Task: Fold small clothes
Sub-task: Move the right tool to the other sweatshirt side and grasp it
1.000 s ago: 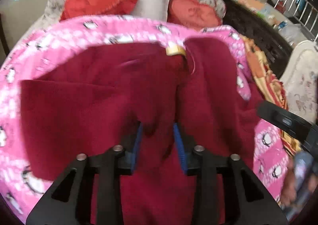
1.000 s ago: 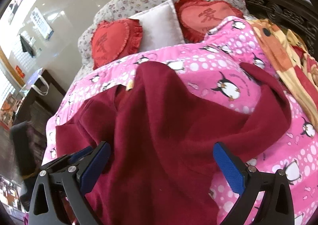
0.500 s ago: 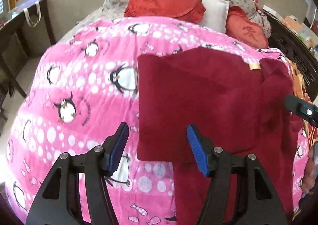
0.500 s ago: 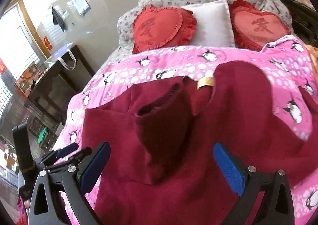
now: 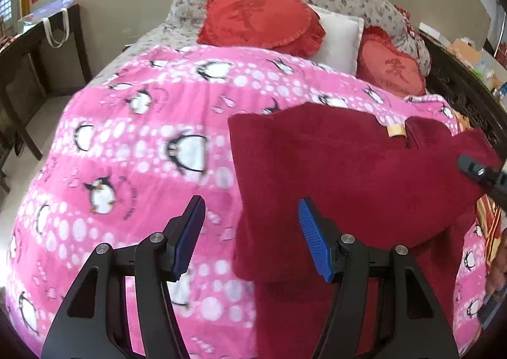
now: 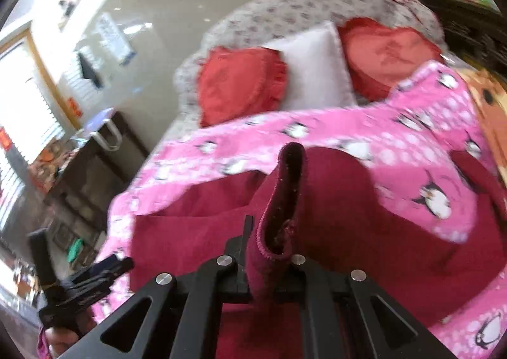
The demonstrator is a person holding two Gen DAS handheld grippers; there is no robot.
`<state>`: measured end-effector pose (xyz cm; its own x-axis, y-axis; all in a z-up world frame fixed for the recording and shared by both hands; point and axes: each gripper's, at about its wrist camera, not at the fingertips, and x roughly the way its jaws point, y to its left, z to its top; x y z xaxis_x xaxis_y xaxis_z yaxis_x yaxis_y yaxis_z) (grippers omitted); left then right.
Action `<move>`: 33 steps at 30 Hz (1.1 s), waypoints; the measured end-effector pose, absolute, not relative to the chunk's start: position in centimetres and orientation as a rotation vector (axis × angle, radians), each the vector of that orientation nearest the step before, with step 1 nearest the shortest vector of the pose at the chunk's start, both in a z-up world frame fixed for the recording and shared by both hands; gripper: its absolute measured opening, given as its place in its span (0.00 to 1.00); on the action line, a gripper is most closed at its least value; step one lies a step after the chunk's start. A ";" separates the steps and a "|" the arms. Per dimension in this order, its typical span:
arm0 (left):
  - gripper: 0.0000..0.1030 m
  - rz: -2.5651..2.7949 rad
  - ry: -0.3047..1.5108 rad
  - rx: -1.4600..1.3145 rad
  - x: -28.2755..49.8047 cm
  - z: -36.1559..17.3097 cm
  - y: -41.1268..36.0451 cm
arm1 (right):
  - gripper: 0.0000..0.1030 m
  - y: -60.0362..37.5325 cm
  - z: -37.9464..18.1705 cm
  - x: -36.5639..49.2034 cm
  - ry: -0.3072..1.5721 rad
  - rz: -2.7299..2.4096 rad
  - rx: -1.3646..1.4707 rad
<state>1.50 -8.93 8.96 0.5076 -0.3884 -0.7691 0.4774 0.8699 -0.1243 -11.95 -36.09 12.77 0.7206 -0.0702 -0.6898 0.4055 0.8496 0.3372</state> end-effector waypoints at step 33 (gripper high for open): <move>0.64 -0.470 0.989 0.192 1.7 5.1 -12.8 | 0.44 -44.1 10.7 -20.2 0.828 -0.529 0.534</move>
<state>1.66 -12.79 5.12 0.4600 -0.2933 -0.8381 0.4645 0.8839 -0.0543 -20.25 -44.12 10.69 0.5652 -0.2265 -0.7933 0.6244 0.7459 0.2318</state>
